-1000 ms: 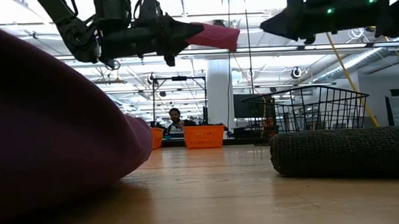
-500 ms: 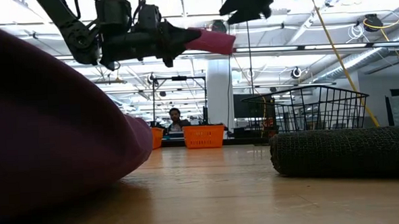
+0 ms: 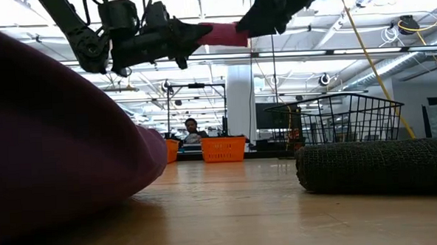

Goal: Pick & Place Medicine items
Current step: Put the pink bandage into the right orange bin

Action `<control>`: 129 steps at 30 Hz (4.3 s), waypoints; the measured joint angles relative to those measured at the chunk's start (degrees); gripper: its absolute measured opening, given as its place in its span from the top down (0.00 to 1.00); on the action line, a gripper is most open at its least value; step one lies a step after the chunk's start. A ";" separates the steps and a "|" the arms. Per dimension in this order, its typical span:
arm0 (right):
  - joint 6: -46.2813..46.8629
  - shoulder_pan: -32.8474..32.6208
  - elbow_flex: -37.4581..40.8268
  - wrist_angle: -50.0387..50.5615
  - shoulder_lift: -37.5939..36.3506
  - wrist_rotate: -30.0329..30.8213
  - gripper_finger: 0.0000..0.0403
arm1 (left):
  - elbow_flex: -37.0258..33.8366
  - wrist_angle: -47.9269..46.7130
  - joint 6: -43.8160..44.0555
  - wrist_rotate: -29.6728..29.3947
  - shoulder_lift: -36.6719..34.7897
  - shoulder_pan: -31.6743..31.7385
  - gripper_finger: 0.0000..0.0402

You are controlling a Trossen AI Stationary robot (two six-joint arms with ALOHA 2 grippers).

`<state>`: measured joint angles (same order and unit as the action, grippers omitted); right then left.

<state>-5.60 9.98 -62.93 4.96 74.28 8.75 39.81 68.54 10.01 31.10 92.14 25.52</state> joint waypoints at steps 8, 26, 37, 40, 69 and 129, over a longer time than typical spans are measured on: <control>-0.11 0.59 5.25 -6.03 -2.90 -0.15 0.61 | 0.00 -0.01 1.12 0.50 -0.02 0.61 0.82; 4.10 2.04 19.95 -39.38 -1.44 -6.52 0.59 | 0.00 0.63 3.39 2.94 -0.02 0.21 0.82; 2.31 3.10 21.21 -45.43 1.53 -9.74 0.92 | -0.13 0.83 2.59 2.94 -0.13 -0.41 0.82; 1.87 3.24 21.21 -44.61 1.57 -10.14 0.93 | -0.13 0.48 6.35 2.90 -0.14 -0.43 0.82; -1.15 4.04 21.10 -34.69 0.14 -12.06 0.93 | 56.03 -113.68 -30.08 -20.22 3.84 -10.74 0.26; -5.86 4.00 21.13 -23.49 -10.23 6.12 0.54 | 24.05 -39.75 42.90 -47.11 22.29 -1.01 0.78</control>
<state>-11.46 13.98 -41.80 -18.54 64.05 14.87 63.86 28.80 52.91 -16.01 114.42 24.51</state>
